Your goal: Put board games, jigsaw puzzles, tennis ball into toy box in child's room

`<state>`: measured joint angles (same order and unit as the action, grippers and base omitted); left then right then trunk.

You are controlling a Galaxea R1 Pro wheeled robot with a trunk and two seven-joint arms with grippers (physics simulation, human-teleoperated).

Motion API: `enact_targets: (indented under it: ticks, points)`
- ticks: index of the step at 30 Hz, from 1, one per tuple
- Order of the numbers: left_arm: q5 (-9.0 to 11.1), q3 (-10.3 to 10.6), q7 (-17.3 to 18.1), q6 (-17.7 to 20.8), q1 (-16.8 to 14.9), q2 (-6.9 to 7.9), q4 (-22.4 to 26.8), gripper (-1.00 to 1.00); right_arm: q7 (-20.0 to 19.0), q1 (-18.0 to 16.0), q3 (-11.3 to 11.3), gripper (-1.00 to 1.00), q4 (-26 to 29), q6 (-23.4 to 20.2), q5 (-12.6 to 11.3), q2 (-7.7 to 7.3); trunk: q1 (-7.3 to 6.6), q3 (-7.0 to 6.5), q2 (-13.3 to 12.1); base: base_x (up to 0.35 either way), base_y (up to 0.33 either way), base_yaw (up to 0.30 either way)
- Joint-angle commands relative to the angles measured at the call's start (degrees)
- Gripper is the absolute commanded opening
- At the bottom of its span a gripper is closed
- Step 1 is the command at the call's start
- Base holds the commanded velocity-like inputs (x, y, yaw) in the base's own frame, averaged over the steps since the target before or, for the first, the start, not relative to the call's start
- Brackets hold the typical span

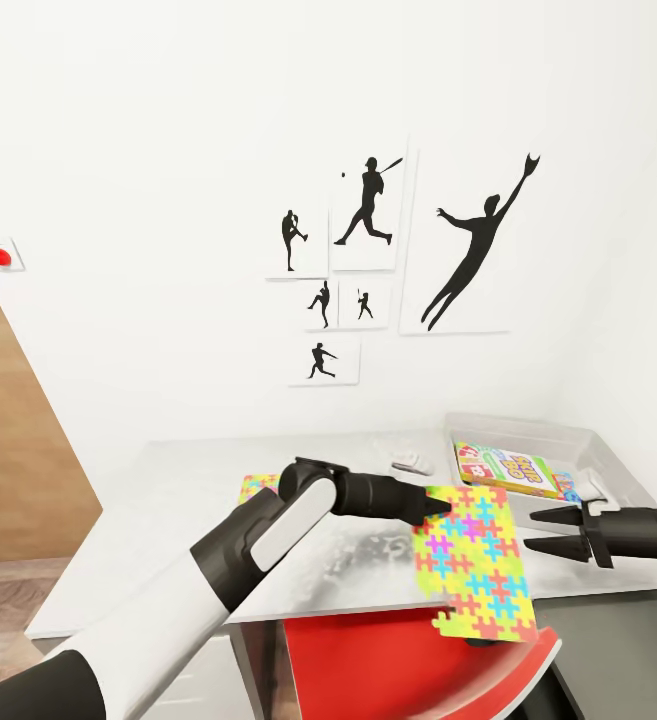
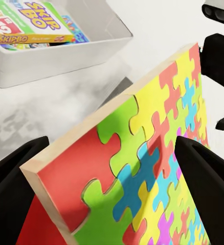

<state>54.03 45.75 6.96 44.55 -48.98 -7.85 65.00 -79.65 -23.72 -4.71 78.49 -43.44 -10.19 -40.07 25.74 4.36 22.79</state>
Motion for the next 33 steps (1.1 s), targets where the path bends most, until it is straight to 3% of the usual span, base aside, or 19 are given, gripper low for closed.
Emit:
enact_targets:
  ticks: [1,19,33]
  points:
    - [-0.29,0.1,0.48,0.16,-0.06,-0.02,0.31,-1.0,-0.07,-0.06,0.0,1.0,0.0,-0.51,-0.19,-0.02,0.04,0.14,0.13,0.0,0.0,0.0]
    - [-0.2,0.54,2.15,-0.66,-0.06,-0.24,1.45,-1.0,-0.07,-0.03,0.14,1.0,0.03,-0.51,-0.24,0.13,0.04,0.14,0.13,0.0,0.0,0.0]
    - [-0.21,0.58,2.16,-3.4,-0.02,-0.62,1.13,-1.0,-0.07,0.02,2.73,1.0,1.42,-2.08,-0.99,0.53,0.04,0.14,0.13,0.0,0.0,0.0]
